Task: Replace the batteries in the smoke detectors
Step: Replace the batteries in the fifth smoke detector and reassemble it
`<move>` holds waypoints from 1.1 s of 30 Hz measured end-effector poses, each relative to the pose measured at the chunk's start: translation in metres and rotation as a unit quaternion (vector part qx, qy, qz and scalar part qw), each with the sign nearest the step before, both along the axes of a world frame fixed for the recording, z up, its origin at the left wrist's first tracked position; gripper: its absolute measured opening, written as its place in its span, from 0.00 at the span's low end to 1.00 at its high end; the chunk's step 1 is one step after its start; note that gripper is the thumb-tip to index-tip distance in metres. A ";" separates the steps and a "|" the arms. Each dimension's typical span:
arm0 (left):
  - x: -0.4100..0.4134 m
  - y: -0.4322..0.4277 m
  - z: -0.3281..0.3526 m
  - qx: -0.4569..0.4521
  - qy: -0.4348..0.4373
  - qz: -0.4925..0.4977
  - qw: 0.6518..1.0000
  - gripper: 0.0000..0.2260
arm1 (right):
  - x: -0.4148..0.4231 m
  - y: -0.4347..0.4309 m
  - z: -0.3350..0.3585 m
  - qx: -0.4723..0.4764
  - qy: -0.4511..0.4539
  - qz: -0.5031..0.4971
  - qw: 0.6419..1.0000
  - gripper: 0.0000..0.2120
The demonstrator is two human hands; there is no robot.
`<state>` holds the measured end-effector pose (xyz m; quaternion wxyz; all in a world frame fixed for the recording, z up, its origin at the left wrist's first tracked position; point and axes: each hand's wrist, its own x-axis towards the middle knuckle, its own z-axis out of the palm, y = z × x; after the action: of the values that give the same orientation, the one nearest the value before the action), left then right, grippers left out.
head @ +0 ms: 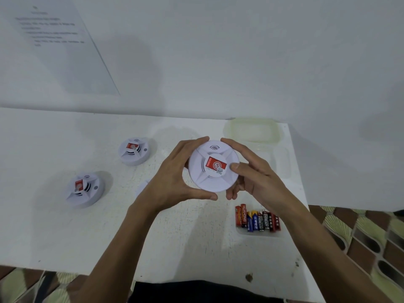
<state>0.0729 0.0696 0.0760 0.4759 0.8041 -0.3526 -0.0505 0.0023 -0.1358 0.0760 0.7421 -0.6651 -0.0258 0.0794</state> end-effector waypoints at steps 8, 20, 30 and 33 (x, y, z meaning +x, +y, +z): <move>0.000 -0.001 0.001 0.003 0.010 -0.006 1.000 0.35 | -0.001 0.001 0.000 0.000 0.002 -0.006 1.000 0.23; 0.001 0.001 -0.002 0.004 0.003 -0.012 1.000 0.37 | -0.002 0.002 0.000 0.020 0.010 -0.005 1.000 0.24; 0.002 0.004 0.002 0.005 0.005 -0.010 1.000 0.40 | -0.008 0.000 0.013 -0.071 0.010 0.028 0.997 0.35; 0.002 0.005 0.002 0.004 0.010 -0.013 1.000 0.41 | -0.009 -0.001 0.016 -0.085 0.011 0.046 0.995 0.44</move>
<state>0.0747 0.0742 0.0780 0.4752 0.8008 -0.3585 -0.0659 -0.0071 -0.1365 0.0918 0.6785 -0.7231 -0.0417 0.1224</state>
